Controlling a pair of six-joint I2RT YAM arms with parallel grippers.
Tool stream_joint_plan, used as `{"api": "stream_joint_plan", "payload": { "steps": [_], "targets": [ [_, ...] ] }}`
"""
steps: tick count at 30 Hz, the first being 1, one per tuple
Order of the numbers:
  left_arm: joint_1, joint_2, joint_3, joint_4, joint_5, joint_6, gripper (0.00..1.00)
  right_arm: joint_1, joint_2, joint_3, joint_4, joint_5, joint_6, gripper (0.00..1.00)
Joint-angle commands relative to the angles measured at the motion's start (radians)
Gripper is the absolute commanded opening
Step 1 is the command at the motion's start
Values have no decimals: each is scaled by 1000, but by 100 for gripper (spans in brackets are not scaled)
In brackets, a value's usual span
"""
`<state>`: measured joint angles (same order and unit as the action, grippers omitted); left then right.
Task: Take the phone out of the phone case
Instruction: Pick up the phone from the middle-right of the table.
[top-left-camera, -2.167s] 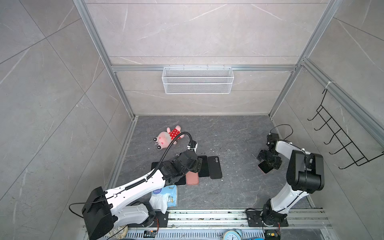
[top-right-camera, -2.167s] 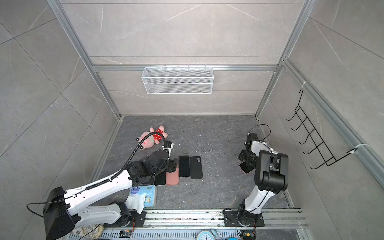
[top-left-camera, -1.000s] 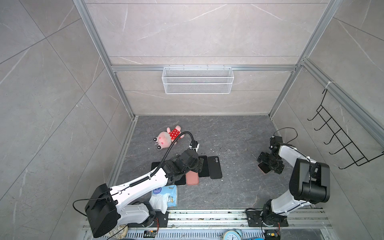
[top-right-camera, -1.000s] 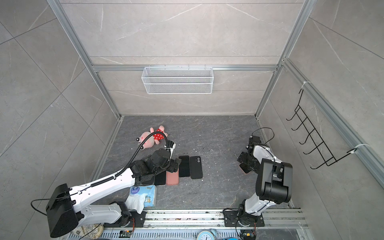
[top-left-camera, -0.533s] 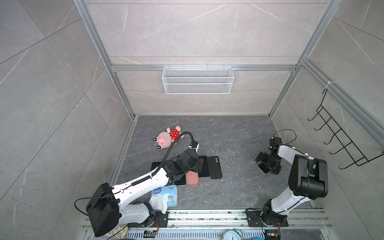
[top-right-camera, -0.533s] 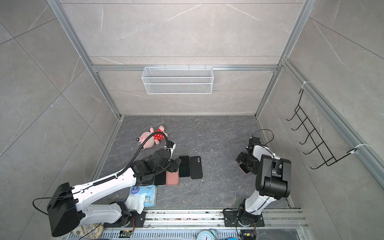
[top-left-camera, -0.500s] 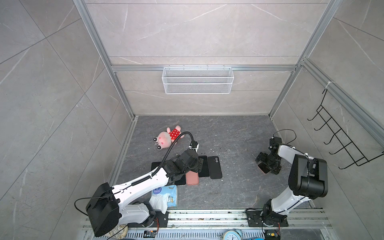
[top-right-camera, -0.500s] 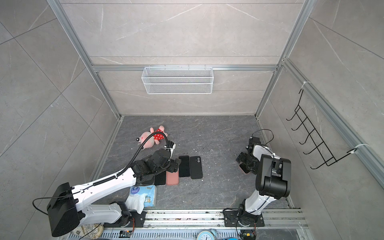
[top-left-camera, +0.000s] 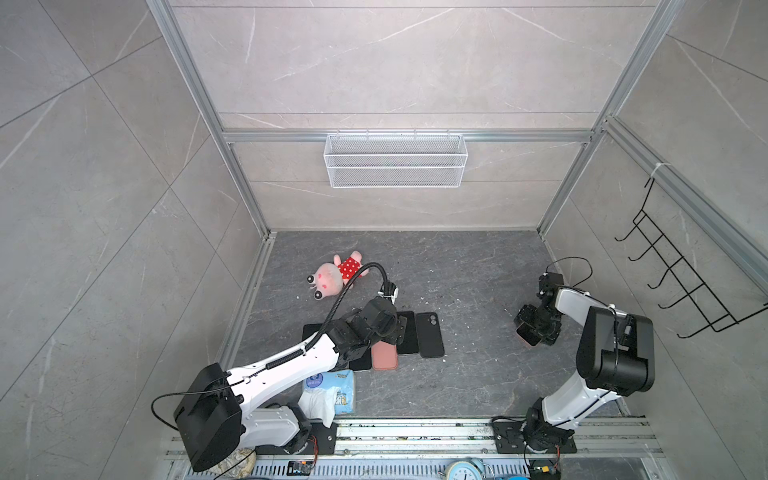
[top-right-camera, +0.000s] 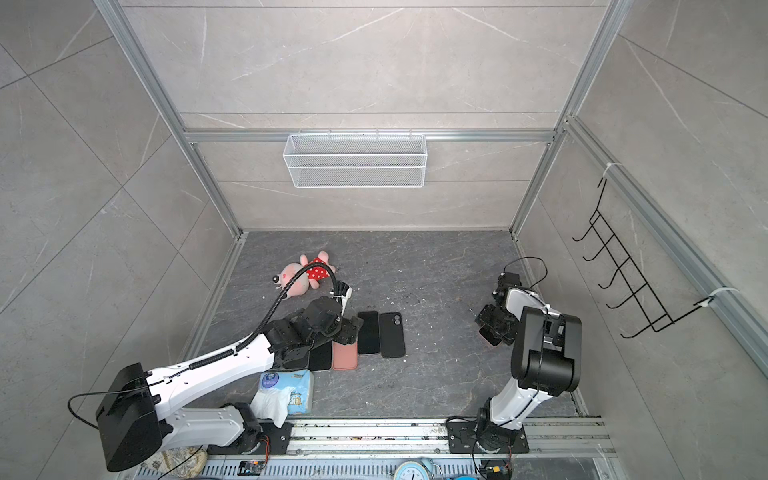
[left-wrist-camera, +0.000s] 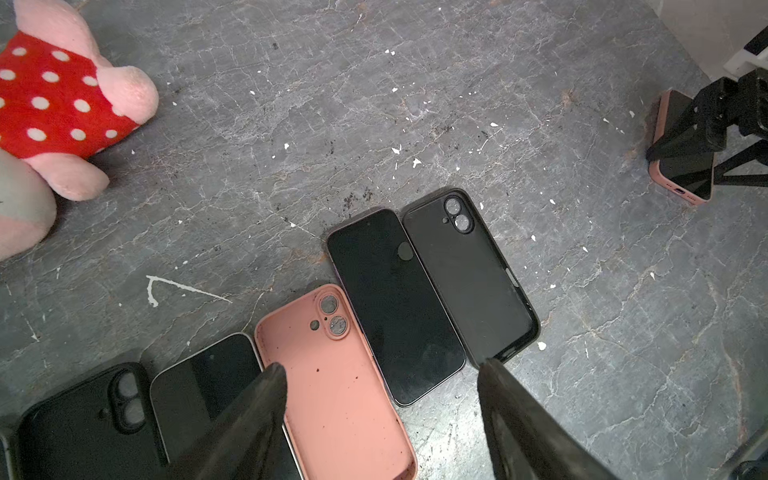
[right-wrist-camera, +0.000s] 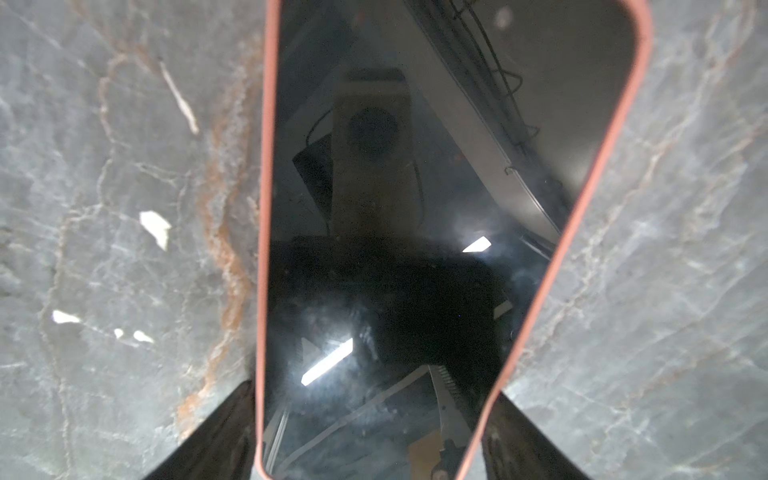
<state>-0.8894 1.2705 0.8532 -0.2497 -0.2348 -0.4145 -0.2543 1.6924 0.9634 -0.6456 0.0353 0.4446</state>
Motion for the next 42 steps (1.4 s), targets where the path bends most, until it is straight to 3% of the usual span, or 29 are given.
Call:
{"api": "stream_joint_plan", "payload": {
  "steps": [1,13,19,26,31,42],
  "targets": [
    [9,8,17,49,34,-20,75,27,-2,-39,10,-34,-52,57],
    [29,48,17,153,158,-110,75,209,-107,-58,-35,-88,-100,38],
    [83,113,12,302,339,-222,75,321,-173,-86,-22,-102,-81,30],
    [133,244,20,487,537,-373,74,405,-294,-145,30,-178,-67,25],
    [146,363,42,625,653,-489,74,537,-354,-154,63,-228,-87,19],
    [151,493,44,852,745,-623,73,741,-382,-134,107,-263,-124,16]
  ]
}}
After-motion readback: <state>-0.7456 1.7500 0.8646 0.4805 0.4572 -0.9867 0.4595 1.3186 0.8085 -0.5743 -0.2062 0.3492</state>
